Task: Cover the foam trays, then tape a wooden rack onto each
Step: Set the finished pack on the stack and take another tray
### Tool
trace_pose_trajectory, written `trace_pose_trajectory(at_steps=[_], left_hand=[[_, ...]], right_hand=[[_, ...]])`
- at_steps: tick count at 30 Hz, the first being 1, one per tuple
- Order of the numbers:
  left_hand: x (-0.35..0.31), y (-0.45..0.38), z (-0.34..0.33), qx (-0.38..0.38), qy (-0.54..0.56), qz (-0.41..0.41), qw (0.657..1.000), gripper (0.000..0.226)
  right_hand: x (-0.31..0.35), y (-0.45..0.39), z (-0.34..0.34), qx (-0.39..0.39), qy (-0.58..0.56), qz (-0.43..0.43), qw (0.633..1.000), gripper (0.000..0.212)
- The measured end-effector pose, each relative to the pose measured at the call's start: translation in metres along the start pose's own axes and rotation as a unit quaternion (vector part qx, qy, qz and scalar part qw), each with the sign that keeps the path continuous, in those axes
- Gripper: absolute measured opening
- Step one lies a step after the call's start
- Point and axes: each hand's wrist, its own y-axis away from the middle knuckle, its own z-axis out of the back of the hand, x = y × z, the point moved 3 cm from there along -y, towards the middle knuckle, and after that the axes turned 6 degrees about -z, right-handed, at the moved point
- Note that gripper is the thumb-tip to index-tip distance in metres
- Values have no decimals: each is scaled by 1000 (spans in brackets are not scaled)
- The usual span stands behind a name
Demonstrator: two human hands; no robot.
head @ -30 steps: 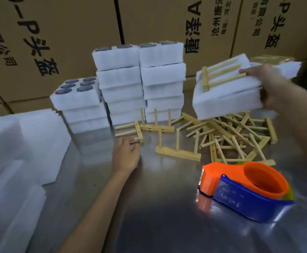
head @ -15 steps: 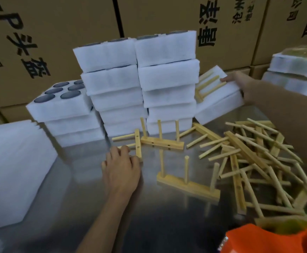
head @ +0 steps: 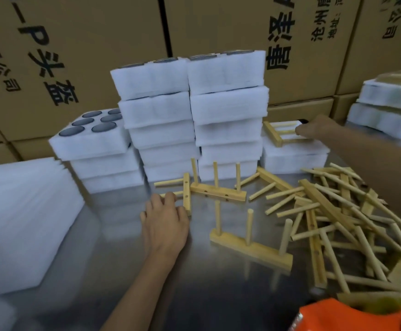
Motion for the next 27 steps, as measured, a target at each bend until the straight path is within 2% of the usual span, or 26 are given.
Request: trace_pose_trajectory(at_steps=[3, 5, 7, 9, 12, 14, 16, 20, 22, 24, 25, 27], left_hand=[[3, -3, 0, 16, 40, 13, 999, 22], [6, -2, 2, 13, 117, 54, 992, 19], [11, 2, 9, -30, 240, 122, 963, 14], [18, 8, 22, -93, 341, 178, 918, 11], [31, 23, 34, -121, 449, 231, 855, 16], [35, 36, 39, -115, 517, 232, 816, 21], [37, 52, 44, -113, 565, 238, 782, 25], [42, 68, 50, -98, 590, 235, 766, 23], [46, 66, 52, -90, 608, 240, 751, 26], [52, 61, 50, -66, 662, 254, 702, 26], [56, 57, 49, -40, 700, 264, 662, 23], [65, 51, 47, 26, 786, 282, 549, 17]], right_hand=[[10, 35, -3, 37, 142, 60, 987, 47], [17, 67, -5, 70, 260, 96, 958, 53], [21, 105, -8, 86, 383, 126, 911, 59], [32, 146, -12, 99, 443, 179, 873, 45], [63, 218, -19, 138, 408, 264, 863, 48], [86, 265, -29, 168, 363, 319, 859, 50], [112, 306, -46, 180, 333, 391, 839, 49], [160, 364, -93, 109, 322, 506, 793, 44], [186, 374, -117, 100, 303, 530, 786, 46], [214, 370, -134, 83, 279, 541, 789, 49], [229, 364, -140, 64, 271, 543, 792, 52], [256, 347, -150, 27, 257, 531, 807, 59]])
